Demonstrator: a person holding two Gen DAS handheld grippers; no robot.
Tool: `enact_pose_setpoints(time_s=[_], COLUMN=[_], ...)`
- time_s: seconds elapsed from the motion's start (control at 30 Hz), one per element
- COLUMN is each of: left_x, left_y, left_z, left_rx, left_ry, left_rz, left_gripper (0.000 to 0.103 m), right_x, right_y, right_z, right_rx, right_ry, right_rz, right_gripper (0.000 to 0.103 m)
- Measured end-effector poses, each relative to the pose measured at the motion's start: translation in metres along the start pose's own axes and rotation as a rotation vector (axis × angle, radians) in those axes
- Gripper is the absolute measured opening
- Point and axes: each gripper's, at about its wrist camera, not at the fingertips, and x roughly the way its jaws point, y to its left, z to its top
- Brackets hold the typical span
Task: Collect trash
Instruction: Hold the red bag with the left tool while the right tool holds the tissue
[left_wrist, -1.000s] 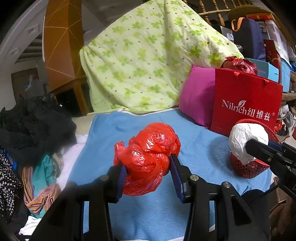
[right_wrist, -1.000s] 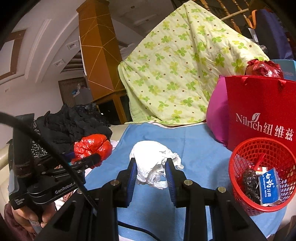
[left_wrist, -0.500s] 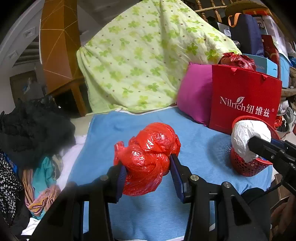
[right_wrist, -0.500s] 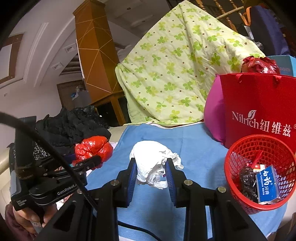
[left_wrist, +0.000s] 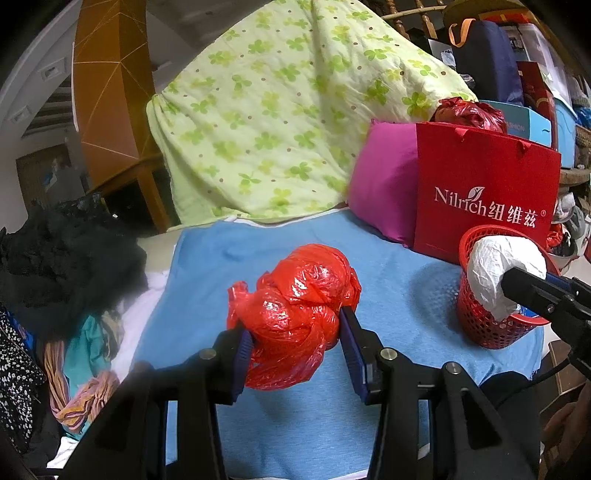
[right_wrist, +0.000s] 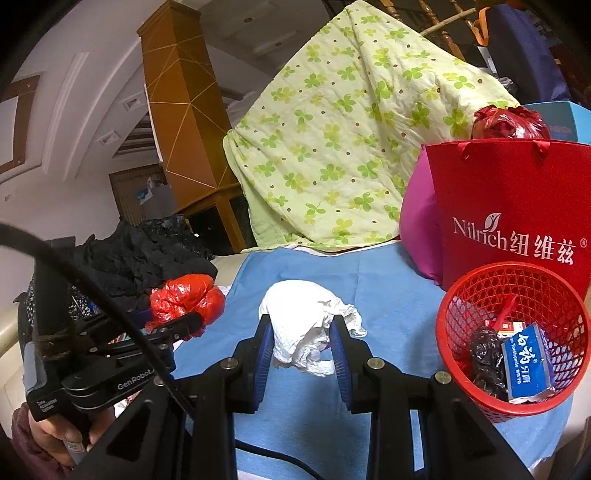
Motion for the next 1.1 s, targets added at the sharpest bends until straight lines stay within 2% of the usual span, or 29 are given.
enact_pose_setpoints(time_s=[1.1], left_x=[0.006], left_y=[-0.02], left_z=[-0.002], left_rx=[0.047], left_ry=[0.021], left_rz=[-0.031], left_gripper=[0.047], right_x=[-0.012], right_y=[-0.034], right_z=[-0.002], right_rx=[0.073], right_ry=[-0.015], right_rz=[-0.029], right_gripper=[0.033])
